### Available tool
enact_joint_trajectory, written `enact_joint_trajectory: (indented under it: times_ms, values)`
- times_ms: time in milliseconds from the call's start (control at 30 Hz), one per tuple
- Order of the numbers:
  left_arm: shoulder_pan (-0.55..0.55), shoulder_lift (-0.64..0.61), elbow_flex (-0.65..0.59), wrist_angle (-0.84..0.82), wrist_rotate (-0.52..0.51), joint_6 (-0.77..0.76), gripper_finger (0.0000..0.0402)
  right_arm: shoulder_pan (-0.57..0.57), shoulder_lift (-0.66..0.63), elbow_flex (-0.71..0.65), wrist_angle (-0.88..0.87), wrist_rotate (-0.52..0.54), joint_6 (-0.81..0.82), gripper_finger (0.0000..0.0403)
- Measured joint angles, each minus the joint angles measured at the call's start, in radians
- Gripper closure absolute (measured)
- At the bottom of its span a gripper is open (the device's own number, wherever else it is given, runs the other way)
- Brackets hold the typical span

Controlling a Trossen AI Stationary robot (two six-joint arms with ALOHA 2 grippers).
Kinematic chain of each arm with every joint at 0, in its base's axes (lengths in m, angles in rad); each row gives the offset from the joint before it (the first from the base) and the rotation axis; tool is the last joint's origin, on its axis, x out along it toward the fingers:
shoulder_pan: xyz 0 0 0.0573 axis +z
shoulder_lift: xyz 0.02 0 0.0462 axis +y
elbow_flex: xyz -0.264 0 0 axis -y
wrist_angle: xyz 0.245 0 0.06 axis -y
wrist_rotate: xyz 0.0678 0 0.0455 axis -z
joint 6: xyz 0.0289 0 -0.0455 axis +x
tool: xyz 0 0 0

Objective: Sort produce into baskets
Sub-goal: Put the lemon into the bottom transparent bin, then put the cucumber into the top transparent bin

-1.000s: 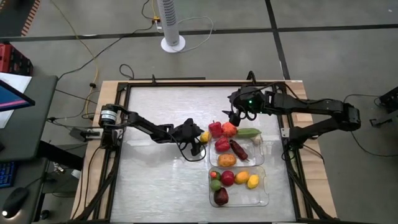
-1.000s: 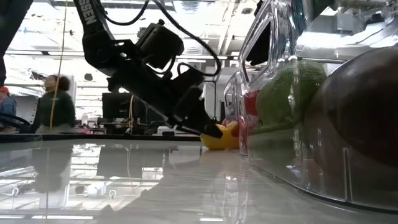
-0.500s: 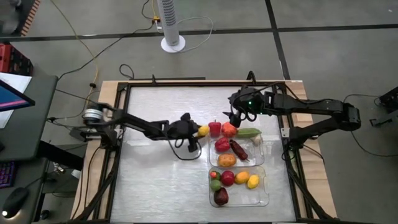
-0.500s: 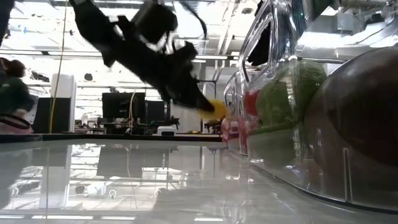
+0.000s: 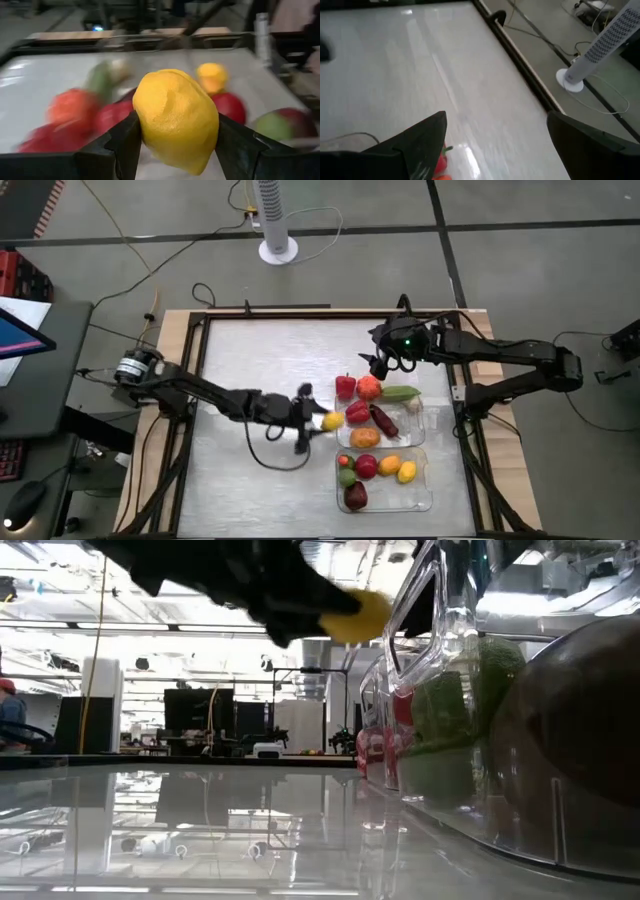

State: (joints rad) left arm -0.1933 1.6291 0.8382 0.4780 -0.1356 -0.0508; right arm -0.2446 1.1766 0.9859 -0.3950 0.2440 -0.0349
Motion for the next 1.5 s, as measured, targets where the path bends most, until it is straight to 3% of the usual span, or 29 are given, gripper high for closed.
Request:
enact_joint_trajectory:
  times_ms: [200,400,567,700,833,1033,1233,1500]
  values:
    - [-0.099,0.144,0.227,-0.194,0.038,0.052,0.0201,-0.009,-0.035,0.000,0.013,0.000,0.005,0.0033]
    - [-0.143,0.248,0.420,-0.370,0.142,0.104,0.0198,-0.017,-0.065,0.000,-0.044,-0.003,-0.005,0.0033]
    - [-0.137,0.256,0.439,-0.370,0.148,0.092,0.0144,-0.037,-0.062,-0.001,-0.154,-0.011,-0.002,0.0033]
    - [-0.129,0.253,0.437,-0.381,0.104,0.109,0.0080,-0.062,-0.031,-0.001,-0.240,-0.068,0.031,0.0033]
    - [-0.123,0.242,0.431,-0.392,0.070,0.196,0.0054,-0.094,0.014,0.016,-0.393,-0.094,0.046,0.0033]
    - [-0.097,0.159,0.300,-0.228,0.079,0.275,0.0072,-0.120,0.098,0.054,-0.655,-0.121,0.045,0.0033]
    - [-0.018,-0.027,0.125,-0.042,0.064,0.301,0.0087,-0.163,0.161,0.057,-0.841,-0.167,0.046,0.0033]
    - [0.071,-0.294,0.030,-0.034,0.071,0.400,0.0088,-0.302,0.269,0.056,-0.850,-0.344,0.069,0.0033]
